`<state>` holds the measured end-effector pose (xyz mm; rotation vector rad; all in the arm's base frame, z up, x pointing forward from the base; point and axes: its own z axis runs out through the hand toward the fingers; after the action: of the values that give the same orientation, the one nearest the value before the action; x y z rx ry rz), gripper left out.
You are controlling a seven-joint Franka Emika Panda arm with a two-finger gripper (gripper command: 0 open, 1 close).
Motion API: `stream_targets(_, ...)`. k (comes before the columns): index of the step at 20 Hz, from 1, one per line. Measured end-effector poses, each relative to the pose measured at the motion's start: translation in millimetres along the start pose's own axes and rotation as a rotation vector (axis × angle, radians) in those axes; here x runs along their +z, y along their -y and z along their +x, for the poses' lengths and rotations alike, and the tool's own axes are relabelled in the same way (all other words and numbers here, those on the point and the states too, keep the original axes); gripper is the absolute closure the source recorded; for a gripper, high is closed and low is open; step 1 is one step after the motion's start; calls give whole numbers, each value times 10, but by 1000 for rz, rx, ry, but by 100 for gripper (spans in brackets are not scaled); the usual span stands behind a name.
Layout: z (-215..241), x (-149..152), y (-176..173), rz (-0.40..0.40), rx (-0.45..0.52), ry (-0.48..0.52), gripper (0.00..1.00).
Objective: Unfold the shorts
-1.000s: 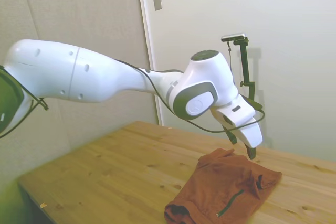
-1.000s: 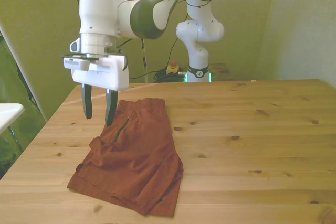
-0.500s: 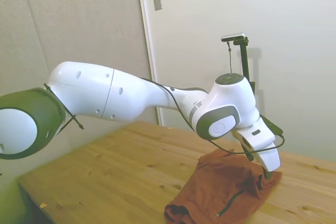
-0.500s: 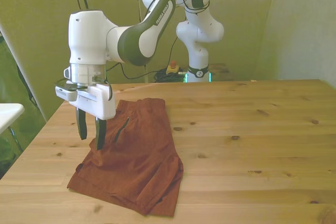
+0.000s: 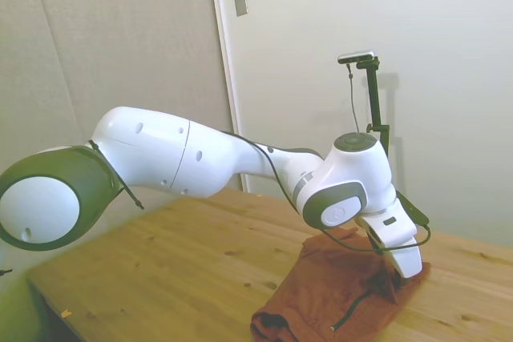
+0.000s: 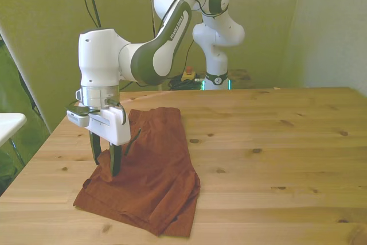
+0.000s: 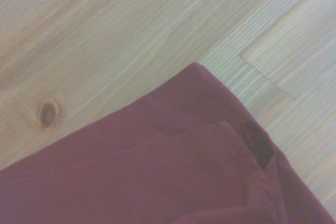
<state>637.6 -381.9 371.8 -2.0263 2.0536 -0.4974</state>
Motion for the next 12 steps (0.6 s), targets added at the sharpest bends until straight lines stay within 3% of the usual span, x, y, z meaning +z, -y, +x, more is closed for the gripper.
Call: stream_targets(12,-100,93,26,5,-1,22,100)
